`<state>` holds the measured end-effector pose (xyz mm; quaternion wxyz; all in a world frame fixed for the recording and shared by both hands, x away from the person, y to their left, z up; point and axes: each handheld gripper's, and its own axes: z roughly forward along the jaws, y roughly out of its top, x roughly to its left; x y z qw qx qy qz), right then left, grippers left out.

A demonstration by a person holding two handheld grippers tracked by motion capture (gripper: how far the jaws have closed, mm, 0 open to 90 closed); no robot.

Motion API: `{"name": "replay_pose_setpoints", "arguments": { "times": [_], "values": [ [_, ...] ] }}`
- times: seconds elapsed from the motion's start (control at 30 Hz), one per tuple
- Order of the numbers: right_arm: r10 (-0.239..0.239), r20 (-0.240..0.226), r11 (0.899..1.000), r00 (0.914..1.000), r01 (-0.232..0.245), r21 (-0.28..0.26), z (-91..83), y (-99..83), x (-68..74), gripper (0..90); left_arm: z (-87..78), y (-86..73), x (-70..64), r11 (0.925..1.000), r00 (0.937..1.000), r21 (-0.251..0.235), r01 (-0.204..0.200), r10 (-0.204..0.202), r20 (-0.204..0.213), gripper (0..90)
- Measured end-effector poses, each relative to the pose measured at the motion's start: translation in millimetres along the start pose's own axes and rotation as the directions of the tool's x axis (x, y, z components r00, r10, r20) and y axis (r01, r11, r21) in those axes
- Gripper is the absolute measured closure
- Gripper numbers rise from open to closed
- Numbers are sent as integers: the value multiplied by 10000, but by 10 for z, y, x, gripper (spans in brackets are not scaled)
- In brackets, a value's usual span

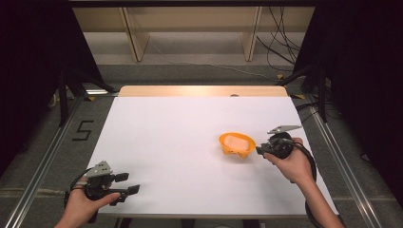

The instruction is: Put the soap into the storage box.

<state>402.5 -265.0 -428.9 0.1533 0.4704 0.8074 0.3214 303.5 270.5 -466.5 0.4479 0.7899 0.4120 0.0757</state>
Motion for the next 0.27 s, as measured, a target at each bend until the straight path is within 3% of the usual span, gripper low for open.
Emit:
{"name": "replay_pose_setpoints", "arguments": {
  "times": [0.07, 0.1, 0.13, 0.23, 0.27],
  "values": [
    [593, 124, 9981, 9982, -592, -147, -36, -127, -12, 775, 4, 0, 6, 10000, 10000, 42, -42, 42, 16, 285],
    [593, 124, 9981, 9982, -592, -147, -36, -127, -12, 775, 3, 2, 6, 10000, 10000, 76, -46, 46, 36, 285],
    [1051, 154, 9944, 9943, -1050, -95, -45, -207, 4, 781, 9, 3, 0, 10000, 10000, 25, -42, 42, 30, 285],
    [1033, 271, 9946, 9943, -1028, -168, -5, -288, 10, 761, -1, 11, -2, 9998, 9999, 125, -130, 130, 18, 286],
    [1252, 70, 9921, 9921, -1252, 59, -3, -314, 35, 746, 2, 12, -9, 10000, 9999, 45, -64, 64, 77, 286]
  ]
}}
